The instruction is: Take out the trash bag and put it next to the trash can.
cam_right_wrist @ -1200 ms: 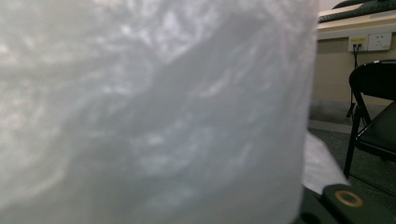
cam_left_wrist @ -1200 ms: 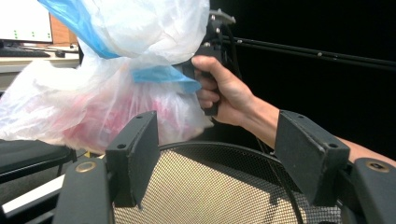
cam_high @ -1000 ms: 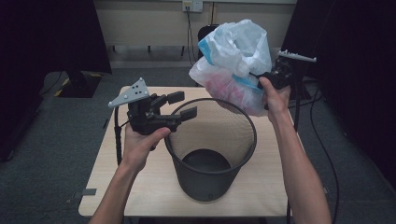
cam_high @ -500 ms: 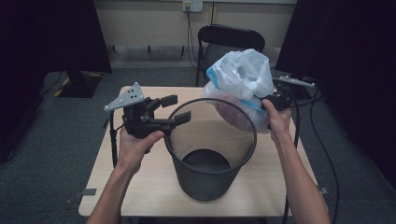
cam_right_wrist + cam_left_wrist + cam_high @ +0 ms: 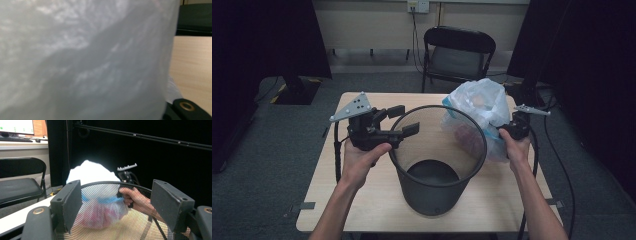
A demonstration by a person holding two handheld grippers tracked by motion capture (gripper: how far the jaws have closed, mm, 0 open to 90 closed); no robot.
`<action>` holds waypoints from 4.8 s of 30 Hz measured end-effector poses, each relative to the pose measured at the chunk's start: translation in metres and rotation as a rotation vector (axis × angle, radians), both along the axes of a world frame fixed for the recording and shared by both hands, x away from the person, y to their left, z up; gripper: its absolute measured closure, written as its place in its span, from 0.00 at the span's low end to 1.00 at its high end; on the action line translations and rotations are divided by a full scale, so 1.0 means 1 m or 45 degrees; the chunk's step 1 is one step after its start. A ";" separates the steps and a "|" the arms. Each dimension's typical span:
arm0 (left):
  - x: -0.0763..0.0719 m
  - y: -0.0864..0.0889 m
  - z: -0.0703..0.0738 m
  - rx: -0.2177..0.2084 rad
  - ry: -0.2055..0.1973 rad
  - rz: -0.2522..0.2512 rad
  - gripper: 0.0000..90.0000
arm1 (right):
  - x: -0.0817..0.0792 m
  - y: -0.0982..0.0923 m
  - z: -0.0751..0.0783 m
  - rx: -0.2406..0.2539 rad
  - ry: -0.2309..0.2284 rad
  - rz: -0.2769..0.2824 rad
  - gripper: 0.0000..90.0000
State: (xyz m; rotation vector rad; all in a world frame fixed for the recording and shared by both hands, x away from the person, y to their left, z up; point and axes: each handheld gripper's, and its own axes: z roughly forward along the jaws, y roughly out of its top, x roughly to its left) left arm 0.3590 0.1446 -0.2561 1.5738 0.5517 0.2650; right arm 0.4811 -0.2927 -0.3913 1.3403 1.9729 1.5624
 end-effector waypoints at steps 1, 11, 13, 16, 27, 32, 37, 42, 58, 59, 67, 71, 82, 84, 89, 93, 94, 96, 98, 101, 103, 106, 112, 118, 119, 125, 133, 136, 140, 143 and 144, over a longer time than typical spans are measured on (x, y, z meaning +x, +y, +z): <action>0.001 0.001 0.000 0.000 0.002 0.003 0.28 | -0.002 0.001 -0.005 -0.027 0.010 0.007 0.99; 0.007 0.017 -0.013 -0.009 0.042 0.072 0.27 | -0.008 0.005 -0.056 -0.103 0.104 0.022 0.92; 0.008 0.020 -0.016 -0.007 0.050 0.077 0.27 | -0.004 0.006 -0.062 -0.109 0.121 0.003 0.92; 0.008 0.024 -0.018 -0.013 0.052 0.081 0.27 | 0.003 0.008 -0.068 -0.152 0.129 -0.037 0.90; 0.009 0.034 -0.026 0.010 0.078 0.104 0.28 | 0.037 0.017 -0.070 -0.168 0.152 -0.146 0.86; 0.009 0.042 -0.029 0.008 0.086 0.122 0.28 | 0.041 0.016 -0.063 -0.147 0.139 -0.192 0.78; 0.006 0.049 -0.032 0.016 0.099 0.141 0.28 | 0.034 0.009 -0.055 -0.083 0.144 -0.179 0.58; 0.002 0.061 -0.038 0.030 0.121 0.176 0.28 | 0.023 0.008 -0.043 -0.082 0.127 -0.147 0.46; 0.000 0.089 -0.081 0.131 0.198 0.272 0.27 | 0.006 0.015 -0.023 0.005 0.090 -0.073 0.21; 0.001 0.089 -0.086 0.141 0.213 0.272 0.27 | 0.004 0.015 -0.021 0.005 0.087 -0.074 0.21; 0.005 0.083 -0.125 0.242 0.309 0.258 0.28 | -0.009 0.008 -0.011 0.026 0.048 -0.079 0.19; 0.004 0.082 -0.140 0.267 0.332 0.276 0.28 | -0.016 0.004 -0.007 0.019 0.038 -0.084 0.18; -0.002 0.084 -0.175 0.356 0.412 0.285 0.29 | -0.043 0.003 0.001 -0.032 -0.007 -0.062 0.21; -0.005 0.085 -0.184 0.392 0.431 0.292 0.29 | -0.047 0.002 0.002 -0.033 -0.009 -0.053 0.22; -0.013 0.081 -0.197 0.468 0.451 0.239 0.29 | -0.059 0.002 0.003 -0.043 -0.015 -0.037 0.22; -0.019 0.078 -0.207 0.516 0.485 0.233 0.28 | -0.071 0.001 -0.001 -0.056 -0.016 -0.032 0.23; -0.019 0.078 -0.208 0.529 0.484 0.242 0.28 | -0.074 0.000 -0.002 -0.052 -0.017 -0.028 0.23; -0.020 0.078 -0.209 0.519 0.487 0.257 0.27 | -0.078 0.000 -0.004 -0.055 -0.016 -0.029 0.23; -0.020 0.077 -0.213 0.528 0.503 0.271 0.27 | -0.090 -0.002 -0.005 -0.069 -0.029 -0.040 0.23; -0.020 0.074 -0.217 0.536 0.520 0.274 0.27 | -0.099 -0.004 -0.005 -0.069 -0.030 -0.027 0.23; -0.021 0.072 -0.219 0.548 0.524 0.273 0.27 | -0.105 -0.004 -0.007 -0.066 -0.026 -0.016 0.23; -0.023 0.067 -0.226 0.564 0.542 0.262 0.28 | -0.113 -0.002 -0.011 -0.065 -0.023 0.006 0.24; -0.025 0.059 -0.234 0.603 0.555 0.266 0.28 | -0.129 0.010 -0.028 -0.119 -0.005 0.065 0.24; -0.025 0.054 -0.236 0.661 0.539 0.253 0.27 | -0.143 0.025 -0.053 -0.234 0.050 0.089 0.24; -0.026 0.054 -0.236 0.666 0.539 0.254 0.27 | -0.144 0.026 -0.056 -0.259 0.055 0.092 0.24; -0.026 0.053 -0.236 0.679 0.524 0.299 0.26 | -0.146 0.036 -0.084 -0.362 0.157 0.076 0.24; -0.033 0.040 -0.239 0.753 0.463 0.378 0.22 | -0.141 0.046 -0.099 -0.492 0.250 0.036 0.21; -0.033 0.038 -0.240 0.754 0.446 0.393 0.20 | -0.139 0.049 -0.103 -0.563 0.221 0.017 0.20; -0.035 0.035 -0.242 0.769 0.423 0.407 0.18 | -0.138 0.053 -0.108 -0.569 0.159 0.002 0.17; -0.034 0.034 -0.244 0.755 0.414 0.423 0.16 | -0.137 0.053 -0.108 -0.568 0.162 -0.004 0.17; -0.034 0.035 -0.244 0.756 0.409 0.425 0.16 | -0.137 0.053 -0.108 -0.568 0.160 -0.006 0.17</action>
